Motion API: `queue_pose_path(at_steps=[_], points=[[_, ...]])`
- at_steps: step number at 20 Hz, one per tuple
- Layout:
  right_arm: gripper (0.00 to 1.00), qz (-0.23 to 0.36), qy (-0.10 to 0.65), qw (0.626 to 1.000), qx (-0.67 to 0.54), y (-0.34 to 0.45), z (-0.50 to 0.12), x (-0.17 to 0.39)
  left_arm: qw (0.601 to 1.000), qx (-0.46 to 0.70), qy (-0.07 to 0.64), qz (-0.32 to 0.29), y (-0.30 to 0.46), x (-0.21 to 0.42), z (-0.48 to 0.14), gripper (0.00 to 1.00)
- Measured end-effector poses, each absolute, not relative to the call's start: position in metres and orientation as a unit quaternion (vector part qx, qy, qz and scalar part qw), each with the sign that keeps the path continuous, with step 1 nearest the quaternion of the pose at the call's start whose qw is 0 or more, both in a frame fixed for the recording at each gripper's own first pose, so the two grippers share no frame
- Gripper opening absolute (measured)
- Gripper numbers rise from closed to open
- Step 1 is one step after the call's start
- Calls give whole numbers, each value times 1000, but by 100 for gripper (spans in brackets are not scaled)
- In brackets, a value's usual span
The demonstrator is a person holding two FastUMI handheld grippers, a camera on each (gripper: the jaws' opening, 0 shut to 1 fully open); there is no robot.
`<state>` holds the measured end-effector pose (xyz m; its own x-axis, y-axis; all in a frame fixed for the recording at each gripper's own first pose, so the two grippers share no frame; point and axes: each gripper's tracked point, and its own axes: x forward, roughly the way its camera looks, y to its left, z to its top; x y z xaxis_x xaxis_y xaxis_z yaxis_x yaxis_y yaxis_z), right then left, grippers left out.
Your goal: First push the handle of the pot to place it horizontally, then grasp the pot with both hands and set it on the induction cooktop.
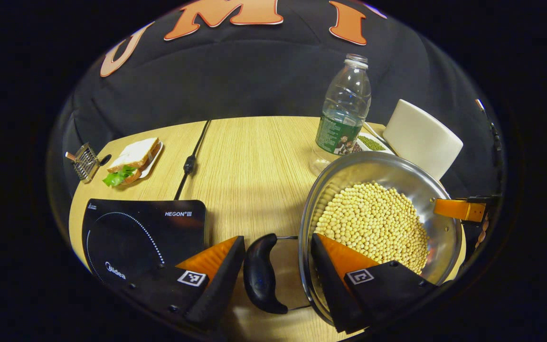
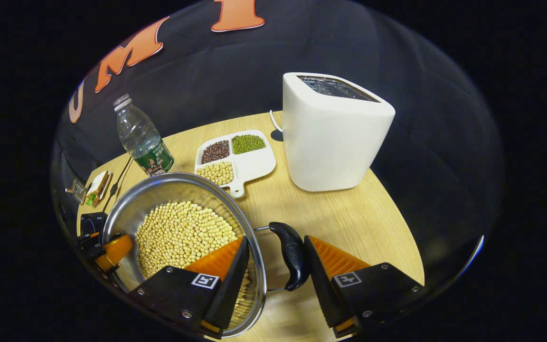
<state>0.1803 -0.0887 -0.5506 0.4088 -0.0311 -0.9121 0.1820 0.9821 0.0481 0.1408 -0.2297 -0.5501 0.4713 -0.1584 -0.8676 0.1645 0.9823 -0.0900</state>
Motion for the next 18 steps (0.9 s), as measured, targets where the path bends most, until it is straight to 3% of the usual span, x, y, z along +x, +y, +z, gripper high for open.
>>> queue_pose_path(at_steps=[3,5,7,9,11,13,14,18], points=[[73,-60,530,844,59,-88,-552,181,859,-6,504,-85,-233,142,-554,89],[73,-60,531,841,86,-86,-556,180,861,-5,502,-79,-230,142,-554,92],[75,-55,545,830,110,-82,-568,173,862,-12,500,-78,-232,143,-555,85],[74,-55,538,833,117,-80,-575,175,861,-18,502,-84,-233,142,-555,90],[73,-54,532,837,114,-80,-576,176,861,-20,501,-86,-233,142,-555,84],[72,-50,531,838,112,-80,-576,176,864,-24,496,-86,-236,144,-559,86],[71,-49,531,839,111,-80,-574,175,867,-24,491,-85,-235,144,-554,80],[66,-50,526,843,101,-79,-573,173,878,-25,471,-87,-235,147,-550,75]])
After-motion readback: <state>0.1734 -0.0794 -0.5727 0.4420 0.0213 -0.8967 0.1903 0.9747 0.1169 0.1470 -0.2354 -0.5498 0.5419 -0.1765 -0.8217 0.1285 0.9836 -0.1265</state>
